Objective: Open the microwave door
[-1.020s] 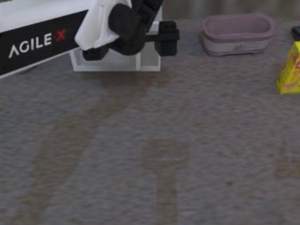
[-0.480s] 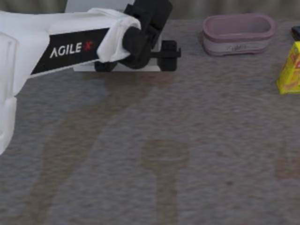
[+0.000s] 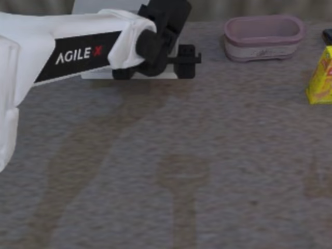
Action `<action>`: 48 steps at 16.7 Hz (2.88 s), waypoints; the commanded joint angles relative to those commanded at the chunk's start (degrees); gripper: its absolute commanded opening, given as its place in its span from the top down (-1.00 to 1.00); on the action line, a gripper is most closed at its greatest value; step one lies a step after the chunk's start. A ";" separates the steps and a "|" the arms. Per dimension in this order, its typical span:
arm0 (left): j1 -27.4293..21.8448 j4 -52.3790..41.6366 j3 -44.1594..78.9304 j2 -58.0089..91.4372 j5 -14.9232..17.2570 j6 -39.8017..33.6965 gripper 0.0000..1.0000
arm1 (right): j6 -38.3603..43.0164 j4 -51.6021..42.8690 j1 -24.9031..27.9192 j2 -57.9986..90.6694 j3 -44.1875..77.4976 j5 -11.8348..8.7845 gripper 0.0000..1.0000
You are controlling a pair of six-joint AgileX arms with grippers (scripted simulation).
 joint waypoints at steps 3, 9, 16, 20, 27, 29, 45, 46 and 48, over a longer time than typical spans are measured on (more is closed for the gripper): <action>0.00 0.00 0.00 0.00 0.00 0.00 0.36 | 0.00 0.00 0.00 0.00 0.00 0.00 -1.00; 0.00 0.00 0.00 0.00 0.00 0.00 1.00 | 0.00 0.00 0.00 0.00 0.00 0.00 -1.00; -2.06 -0.49 -2.96 -1.57 0.87 -0.20 1.00 | 0.00 0.00 0.00 0.00 0.00 0.00 -1.00; -1.92 0.92 -5.47 -3.39 -0.10 -0.83 1.00 | 0.00 0.00 0.00 0.00 0.00 0.00 -1.00; -1.85 2.42 -8.11 -5.14 -1.17 -1.61 1.00 | 0.00 0.00 0.00 0.00 0.00 0.00 -1.00; -1.85 2.42 -8.11 -5.14 -1.17 -1.61 1.00 | 0.00 0.00 0.00 0.00 0.00 0.00 -1.00; -1.85 2.42 -8.11 -5.14 -1.17 -1.61 1.00 | 0.00 0.00 0.00 0.00 0.00 0.00 -1.00; -1.85 2.42 -8.11 -5.14 -1.17 -1.61 1.00 | 0.00 0.00 0.00 0.00 0.00 0.00 -1.00; -1.85 2.42 -8.11 -5.14 -1.17 -1.61 1.00 | 0.00 0.00 0.00 0.00 0.00 0.00 -1.00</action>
